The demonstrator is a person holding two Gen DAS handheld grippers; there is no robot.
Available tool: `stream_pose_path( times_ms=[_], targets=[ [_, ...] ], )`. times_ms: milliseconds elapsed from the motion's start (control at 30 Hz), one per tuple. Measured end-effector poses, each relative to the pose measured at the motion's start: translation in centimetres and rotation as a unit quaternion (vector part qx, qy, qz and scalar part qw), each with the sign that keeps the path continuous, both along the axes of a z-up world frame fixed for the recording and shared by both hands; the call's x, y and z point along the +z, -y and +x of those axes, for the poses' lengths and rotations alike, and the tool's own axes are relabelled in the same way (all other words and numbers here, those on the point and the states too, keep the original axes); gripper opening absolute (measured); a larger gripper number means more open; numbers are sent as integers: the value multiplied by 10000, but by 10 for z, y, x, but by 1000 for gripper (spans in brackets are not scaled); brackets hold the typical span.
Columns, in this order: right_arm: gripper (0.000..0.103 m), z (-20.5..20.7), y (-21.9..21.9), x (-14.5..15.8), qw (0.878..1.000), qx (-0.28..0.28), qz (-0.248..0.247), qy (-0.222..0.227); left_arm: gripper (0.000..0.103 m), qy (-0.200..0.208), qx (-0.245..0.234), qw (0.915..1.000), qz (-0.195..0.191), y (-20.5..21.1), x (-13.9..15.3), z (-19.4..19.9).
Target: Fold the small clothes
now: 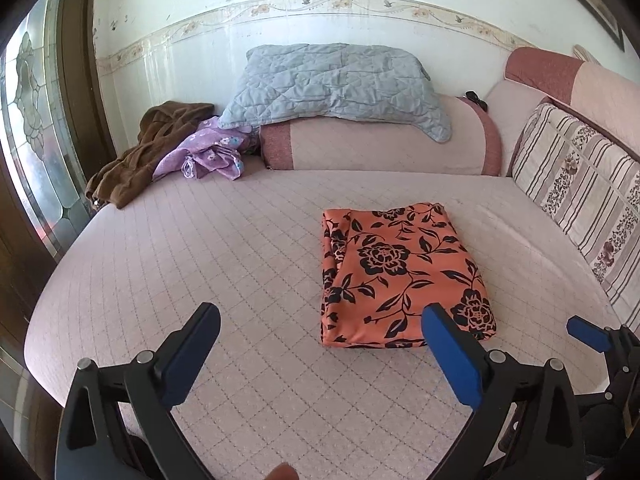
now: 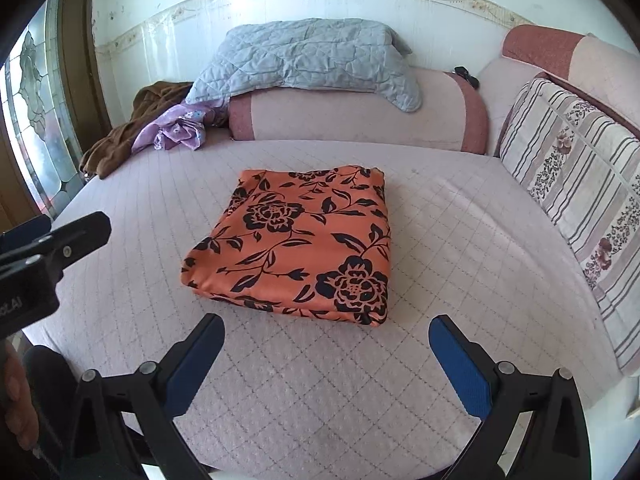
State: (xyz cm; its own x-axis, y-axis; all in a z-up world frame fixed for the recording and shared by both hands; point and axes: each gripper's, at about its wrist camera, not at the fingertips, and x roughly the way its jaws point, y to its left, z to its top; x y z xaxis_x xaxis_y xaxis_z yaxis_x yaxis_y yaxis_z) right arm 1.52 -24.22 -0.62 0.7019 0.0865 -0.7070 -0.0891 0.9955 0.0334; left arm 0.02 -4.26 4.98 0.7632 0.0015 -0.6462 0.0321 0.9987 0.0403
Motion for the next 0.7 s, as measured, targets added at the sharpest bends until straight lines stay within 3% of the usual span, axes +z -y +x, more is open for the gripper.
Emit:
stream_pose_path(
  times_ms=[333, 700],
  targets=[
    [103, 14, 11, -3, 9999, 3, 39, -110, 100, -57, 14, 9999, -115, 5, -2, 13],
    [103, 33, 3, -7, 9996, 162, 25, -218, 100, 15, -120, 9999, 27, 15, -3, 28]
  ],
)
